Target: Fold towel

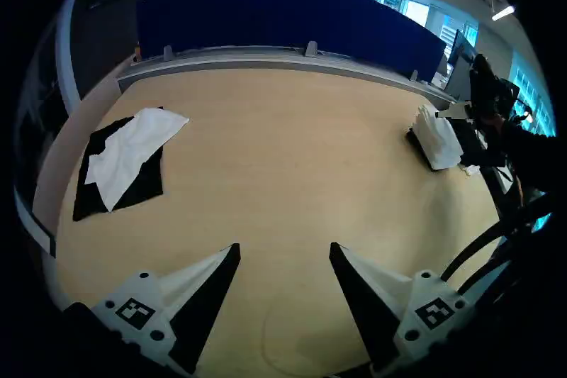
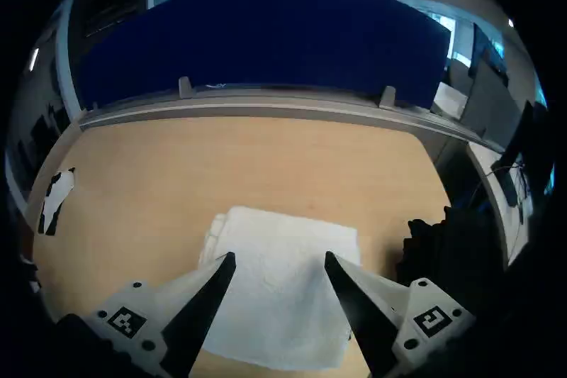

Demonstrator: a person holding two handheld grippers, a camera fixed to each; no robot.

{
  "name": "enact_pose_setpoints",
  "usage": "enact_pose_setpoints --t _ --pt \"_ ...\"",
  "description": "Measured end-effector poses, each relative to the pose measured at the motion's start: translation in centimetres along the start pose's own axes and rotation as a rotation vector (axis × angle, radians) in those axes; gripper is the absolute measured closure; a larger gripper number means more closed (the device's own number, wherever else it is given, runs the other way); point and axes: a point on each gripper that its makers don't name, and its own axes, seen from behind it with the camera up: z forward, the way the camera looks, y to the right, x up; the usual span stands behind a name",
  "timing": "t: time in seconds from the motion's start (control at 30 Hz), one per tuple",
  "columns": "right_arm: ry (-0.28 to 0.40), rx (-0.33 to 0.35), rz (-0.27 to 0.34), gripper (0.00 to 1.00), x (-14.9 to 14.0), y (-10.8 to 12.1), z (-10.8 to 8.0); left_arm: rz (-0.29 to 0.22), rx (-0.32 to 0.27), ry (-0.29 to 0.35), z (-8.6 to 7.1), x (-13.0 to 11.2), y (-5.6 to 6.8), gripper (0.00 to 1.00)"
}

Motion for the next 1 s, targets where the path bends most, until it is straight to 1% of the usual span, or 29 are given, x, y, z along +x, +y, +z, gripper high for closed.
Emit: enact_pose_setpoints --t 0.13,0.33,0.6,0.7,0.8,0.9,1.0 --pt "-0.021 -0.001 -0.006 0.02 -0.4 -0.2 1.0 -0.003 0.004 0.0 0.0 0.0 -0.2 0.06" --pt "-0.039 0.0 -0.007 0.02 -0.8 -0.2 1.8 -0.008 0.01 0.001 -0.1 -0.1 -0.5 0.06" --pt "-0.042 0.005 -0.001 0.02 -1.0 -0.2 2.0 -0.011 0.011 0.001 0.0 -0.2 -0.6 0.06" --pt "-0.031 0.004 0.0 0.02 -0.6 -0.3 1.6 -0.008 0.01 0.001 0.0 -0.1 -0.4 0.06" --pt "0.001 0.007 -0.001 0.02 0.3 -0.5 0.5 -0.007 0.007 0.003 0.0 0.1 -0.3 0.06" --pt "0.048 0.012 0.0 0.02 1.1 -0.9 -1.2 -0.008 0.007 0.008 0.1 0.3 -0.4 0.06" --pt "0.084 0.017 0.008 0.03 1.1 -1.5 -3.2 -0.008 0.008 0.015 0.1 0.6 -0.6 0.06"
